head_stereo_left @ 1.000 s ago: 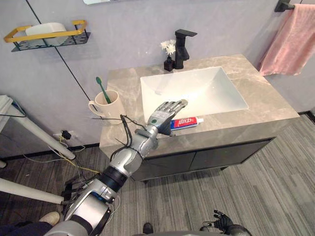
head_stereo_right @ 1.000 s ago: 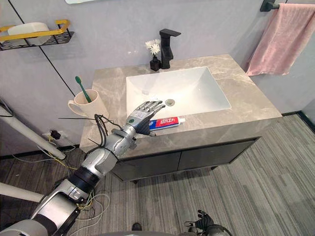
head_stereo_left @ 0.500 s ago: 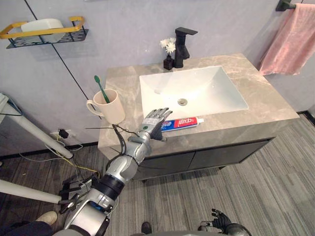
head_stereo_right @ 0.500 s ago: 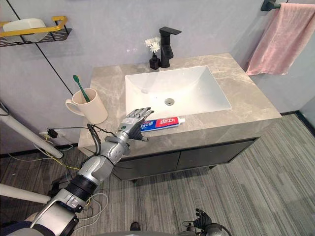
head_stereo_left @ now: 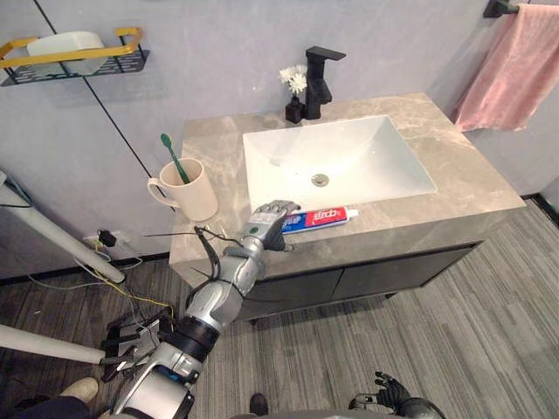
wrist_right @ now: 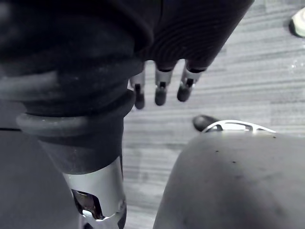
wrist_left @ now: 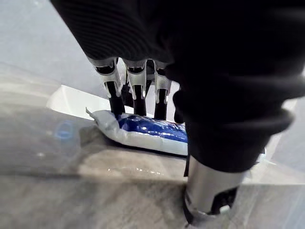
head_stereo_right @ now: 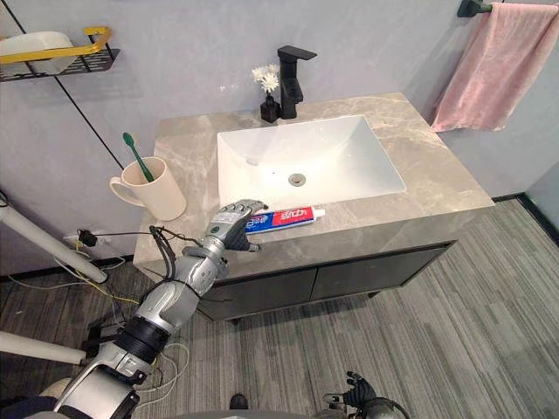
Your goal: Organize washtable
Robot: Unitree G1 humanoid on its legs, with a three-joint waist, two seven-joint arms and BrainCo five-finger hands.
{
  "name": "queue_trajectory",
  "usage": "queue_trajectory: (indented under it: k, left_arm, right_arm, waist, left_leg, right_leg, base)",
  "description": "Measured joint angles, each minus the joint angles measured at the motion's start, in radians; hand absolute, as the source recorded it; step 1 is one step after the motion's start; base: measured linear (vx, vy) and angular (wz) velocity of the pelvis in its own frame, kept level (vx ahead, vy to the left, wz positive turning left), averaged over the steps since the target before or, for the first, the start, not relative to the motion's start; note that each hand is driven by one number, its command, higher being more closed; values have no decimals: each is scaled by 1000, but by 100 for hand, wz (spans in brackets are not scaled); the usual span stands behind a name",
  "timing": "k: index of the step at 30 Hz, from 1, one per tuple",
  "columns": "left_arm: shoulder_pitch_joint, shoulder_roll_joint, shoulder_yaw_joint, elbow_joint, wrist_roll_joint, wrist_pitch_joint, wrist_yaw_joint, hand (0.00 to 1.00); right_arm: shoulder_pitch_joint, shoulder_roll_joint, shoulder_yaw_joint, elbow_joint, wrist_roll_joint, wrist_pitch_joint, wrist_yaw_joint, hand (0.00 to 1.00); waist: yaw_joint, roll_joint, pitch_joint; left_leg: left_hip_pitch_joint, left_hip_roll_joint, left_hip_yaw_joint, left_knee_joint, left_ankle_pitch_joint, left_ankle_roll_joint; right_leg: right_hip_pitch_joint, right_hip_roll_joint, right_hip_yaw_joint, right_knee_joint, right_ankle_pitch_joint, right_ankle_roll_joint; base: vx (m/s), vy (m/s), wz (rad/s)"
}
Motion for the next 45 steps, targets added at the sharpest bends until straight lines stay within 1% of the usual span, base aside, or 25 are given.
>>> queue_trajectory:
  k: [4,6,8,12,16,19,22,23,25,29,33,36,38,40,42,44,45]
  left_arm:
    - [1,-4,1,-5,0,-2,4,100]
    - [1,-17,10,-4,0,0,13,100]
    - [4,-24,18,-3,1,-3,16,100]
    - [16,-28,28,16,4,-21,55,100]
    - [16,-33,34,38,5,-26,88,100]
    - [16,-38,40,47,4,-27,97,100]
    - [15,-42,67,53,1,-16,122,100]
    - [14,-42,84,53,0,-9,131,100]
    - [13,-43,108,52,-12,0,140,100]
    - [12,-40,113,43,-41,5,155,100]
    - [16,-35,110,-40,-64,1,160,100]
    - [17,-35,110,-103,-88,-19,180,100]
    - [22,-35,109,-133,-102,-33,180,100]
    - [40,-36,108,-166,-120,-46,180,100]
    - [50,-35,111,-185,-120,-46,180,100]
    - [68,-35,113,-211,-120,-47,180,100]
    - [75,-38,113,-232,-120,-47,180,100]
  right_arm:
    - [5,-3,0,-6,0,-2,0,0]
    - [12,-7,1,-10,-3,-3,-1,0]
    - [19,-7,1,-20,-5,-4,-2,0]
    - [23,-9,13,-27,-12,-16,-3,0]
    - [24,-13,30,-34,-12,-28,-4,0]
    - [25,-12,30,-34,-12,-31,-5,0]
    - [24,-10,30,-35,-12,-34,-8,0]
    - [24,-10,30,-35,-12,-34,-8,0]
    - [25,-8,30,-35,-12,-34,-13,0]
    - [28,-8,30,-35,-12,-34,-23,0]
    - [29,-8,30,-35,-12,-35,-23,0]
    - [30,-9,30,-35,-10,-39,-23,0]
    - [31,-9,30,-37,-7,-42,-23,0]
    - [43,-11,30,-55,22,-43,-23,0]
    - [66,-11,34,-105,51,-46,-22,0]
    - [84,-10,43,-161,80,-55,-20,0]
    - [98,-10,48,-189,107,-63,-19,0]
  waist:
    - [5,2,1]
    - [20,3,3]
    - [21,3,3]
    - [21,3,3]
    - [19,2,4]
    - [17,2,4]
    - [9,2,4]
    - [-2,2,4]
    - [-8,1,4]
    - [-6,1,5]
    - [-4,0,5]
    - [-4,0,5]
    - [-4,1,4]
    - [-2,2,4]
    - [2,3,3]
    - [-1,5,2]
    - [1,5,-1]
  left_leg:
    - [-3,1,8,1,0,0]
    - [-6,3,21,1,0,0]
    - [-11,3,22,2,0,0]
    - [-13,2,21,3,1,0]
    - [-13,2,22,4,1,0]
    - [-13,2,22,4,2,0]
    - [-13,3,22,3,2,-1]
    - [-13,2,22,2,2,-1]
    - [-13,2,23,1,2,-1]
    - [-14,2,22,1,2,-1]
    - [-14,2,22,2,1,-1]
    - [-14,3,24,5,1,-1]
    - [-13,4,26,8,1,-1]
    - [-7,5,36,7,1,-1]
    - [3,7,51,4,-1,-2]
    - [8,7,59,3,-1,-2]
    - [9,9,74,2,-4,-4]
  right_leg:
    - [-8,0,7,2,3,4]
    - [-24,0,25,8,4,6]
    - [-30,0,26,8,6,8]
    - [-31,0,27,8,7,8]
    - [-31,0,28,7,9,7]
    - [-31,0,28,6,10,8]
    - [-31,0,28,4,12,12]
    - [-31,0,28,4,13,12]
    - [-32,0,28,3,13,13]
    - [-32,0,27,2,13,13]
    - [-32,0,27,4,13,12]
    - [-32,0,28,6,13,12]
    - [-31,0,30,7,13,12]
    - [-31,0,41,8,13,10]
    - [-32,1,57,8,12,4]
    - [-33,1,64,8,13,2]
    - [-44,2,83,13,19,10]
  base:
    - [-31,-8,-7]
    - [-32,-4,-18]
    - [-15,-3,-5]
    - [0,0,0]
    - [0,0,0]
    - [0,0,0]
    - [0,0,0]
    - [0,0,0]
    - [0,0,0]
    - [0,0,0]
    - [0,0,0]
    - [0,0,0]
    - [0,0,-2]
    - [0,0,-12]
    - [-16,-2,-22]
    - [-37,-6,-20]
    - [-29,-1,-28]
